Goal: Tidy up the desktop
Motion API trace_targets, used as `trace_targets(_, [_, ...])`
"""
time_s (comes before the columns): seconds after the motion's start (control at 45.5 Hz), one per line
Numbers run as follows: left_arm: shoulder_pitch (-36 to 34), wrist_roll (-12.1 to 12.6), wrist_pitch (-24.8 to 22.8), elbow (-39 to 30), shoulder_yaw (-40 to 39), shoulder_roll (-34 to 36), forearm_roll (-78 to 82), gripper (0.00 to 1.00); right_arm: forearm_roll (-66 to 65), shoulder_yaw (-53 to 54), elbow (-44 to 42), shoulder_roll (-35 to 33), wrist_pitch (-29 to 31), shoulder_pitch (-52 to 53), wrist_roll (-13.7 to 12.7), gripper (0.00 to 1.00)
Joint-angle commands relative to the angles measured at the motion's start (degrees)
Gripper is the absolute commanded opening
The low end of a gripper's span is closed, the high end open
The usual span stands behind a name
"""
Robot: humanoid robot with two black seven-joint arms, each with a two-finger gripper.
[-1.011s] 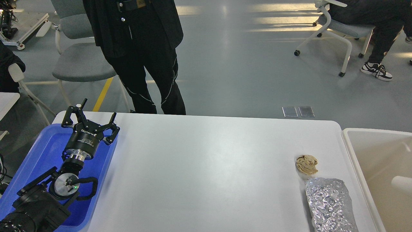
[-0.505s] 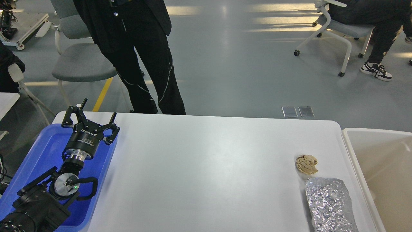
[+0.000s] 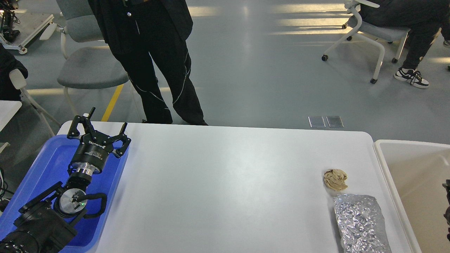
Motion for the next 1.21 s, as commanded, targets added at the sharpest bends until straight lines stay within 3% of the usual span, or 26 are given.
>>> trace_targets(0.0, [0.0, 0.0, 0.0, 0.0, 0.0, 0.0, 0.0, 1.0, 0.5, 8.3, 0.2, -3.2, 10.0, 1.9, 2.0, 1.0])
trace_targets(0.176, [0.0, 0.0, 0.0, 0.0, 0.0, 0.0, 0.0, 1.0, 0.6, 20.7, 0.3, -7.3, 26.2, 4.3, 3.1, 1.0])
trace_targets(0.308, [0.0, 0.0, 0.0, 0.0, 0.0, 0.0, 0.0, 1.0, 0.6, 21.4, 1.7, -7.3, 31.0, 6.6, 3.1, 1.0])
trace_targets(0.44, [0.0, 0.0, 0.0, 0.0, 0.0, 0.0, 0.0, 1.0, 0.7, 22.2, 10.8, -8.6, 36.1, 6.7, 3.0, 1.0])
trace_targets(0.593, [0.0, 0.0, 0.0, 0.0, 0.0, 0.0, 0.0, 1.0, 0.9, 25.8, 35.5, -15.7, 34.8, 4.6, 3.0, 1.0])
trace_targets(0.703, [0.0, 0.0, 0.0, 0.0, 0.0, 0.0, 0.0, 1.0, 0.7, 32.3, 50.8, -18.4, 29.3, 3.3, 3.0, 1.0])
trace_targets(0.923, [0.0, 0.0, 0.0, 0.0, 0.0, 0.0, 0.1, 1.0, -1.2, 34.2, 53.5, -16.5, 13.8, 2.3, 3.4, 1.0])
trace_targets(0.989, [0.0, 0.0, 0.0, 0.0, 0.0, 0.0, 0.0, 1.0, -3.2, 35.6, 53.3, -14.3, 8.9, 0.7, 6.0, 1.0])
trace_targets(1.121, [0.0, 0.0, 0.0, 0.0, 0.0, 0.0, 0.0, 1.0, -5.9, 38.1, 53.3, -10.5, 2.6, -1.6, 18.6, 1.0])
trace_targets(1.187, [0.0, 0.0, 0.0, 0.0, 0.0, 0.0, 0.0, 1.0, -7.3, 38.1, 53.2, -9.1, 1.5, -2.6, 21.0, 1.0])
